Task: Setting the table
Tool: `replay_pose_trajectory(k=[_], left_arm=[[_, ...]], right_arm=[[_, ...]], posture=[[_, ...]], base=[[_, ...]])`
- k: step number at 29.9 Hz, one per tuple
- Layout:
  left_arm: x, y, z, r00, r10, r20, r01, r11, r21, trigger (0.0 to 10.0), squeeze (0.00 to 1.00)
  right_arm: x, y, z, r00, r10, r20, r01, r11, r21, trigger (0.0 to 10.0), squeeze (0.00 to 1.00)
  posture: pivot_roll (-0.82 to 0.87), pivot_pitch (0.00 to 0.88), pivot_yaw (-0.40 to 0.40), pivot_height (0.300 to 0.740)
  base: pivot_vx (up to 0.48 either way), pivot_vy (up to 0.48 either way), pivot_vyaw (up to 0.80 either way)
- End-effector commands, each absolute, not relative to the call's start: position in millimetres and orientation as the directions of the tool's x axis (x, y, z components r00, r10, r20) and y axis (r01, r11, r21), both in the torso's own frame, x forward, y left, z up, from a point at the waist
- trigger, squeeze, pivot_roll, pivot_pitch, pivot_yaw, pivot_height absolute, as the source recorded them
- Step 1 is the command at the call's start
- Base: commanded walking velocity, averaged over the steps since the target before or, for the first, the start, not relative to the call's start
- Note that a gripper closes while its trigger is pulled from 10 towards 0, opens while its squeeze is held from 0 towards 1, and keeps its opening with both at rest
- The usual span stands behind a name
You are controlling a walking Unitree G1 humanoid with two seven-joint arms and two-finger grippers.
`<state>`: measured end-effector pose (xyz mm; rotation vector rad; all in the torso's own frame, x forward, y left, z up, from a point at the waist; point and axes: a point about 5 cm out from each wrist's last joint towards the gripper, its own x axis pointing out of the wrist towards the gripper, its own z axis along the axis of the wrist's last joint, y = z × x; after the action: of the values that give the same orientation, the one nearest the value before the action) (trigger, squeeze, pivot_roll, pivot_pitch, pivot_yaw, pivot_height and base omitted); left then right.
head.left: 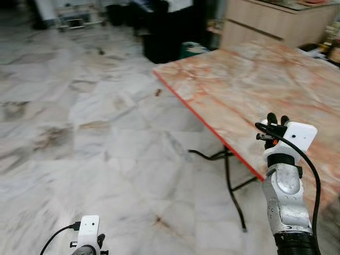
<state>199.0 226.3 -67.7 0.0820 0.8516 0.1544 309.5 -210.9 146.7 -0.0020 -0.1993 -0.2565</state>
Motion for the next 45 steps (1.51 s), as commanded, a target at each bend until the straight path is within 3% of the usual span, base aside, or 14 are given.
replay_pose_trajectory(k=[1, 6, 19, 37, 45], left_arm=[[195.1, 226.5, -69.9, 0.635, 0.171, -0.753, -0.096, 0.985, 0.143, 10.0, 0.0], [194.6, 226.4, -70.3, 0.633, 0.172, -0.755, -0.094, 0.985, 0.146, 10.0, 0.0], [191.7, 226.9, -71.7, 0.626, 0.166, -0.762, -0.094, 0.986, 0.138, 10.0, 0.0], [182.9, 230.4, -75.6, 0.601, 0.169, -0.781, -0.1, 0.986, 0.136, 10.0, 0.0], [181.8, 229.8, -76.3, 0.597, 0.167, -0.784, -0.095, 0.986, 0.138, 10.0, 0.0]], right_arm=[[310.2, -211.2, 148.1, 0.946, -0.252, 0.203, 0.253, 0.967, 0.021, 10.0, 0.0], [311.1, -205.6, 146.5, 0.952, -0.234, 0.199, 0.235, 0.972, 0.017, 10.0, 0.0], [312.3, -214.2, 144.2, 0.942, -0.291, 0.166, 0.288, 0.957, 0.038, 10.0, 0.0], [315.2, -213.8, 145.0, 0.941, -0.298, 0.16, 0.295, 0.954, 0.048, 10.0, 0.0], [316.8, -210.8, 150.6, 0.937, -0.291, 0.195, 0.286, 0.957, 0.053, 10.0, 0.0]], posture=[[0.02, 0.0, -0.005, 0.731], [0.03, 0.0, -0.008, 0.731], [0.03, 0.0, -0.01, 0.731], [0.03, 0.0, -0.012, 0.731], [0.03, 0.0, -0.011, 0.731]], base=[[0.0, 0.0, 0.8], [0.0, 0.0, 0.75], [0.0, 0.0, 0.0], [0.0, 0.0, -0.71], [0.0, 0.0, 0.0]])
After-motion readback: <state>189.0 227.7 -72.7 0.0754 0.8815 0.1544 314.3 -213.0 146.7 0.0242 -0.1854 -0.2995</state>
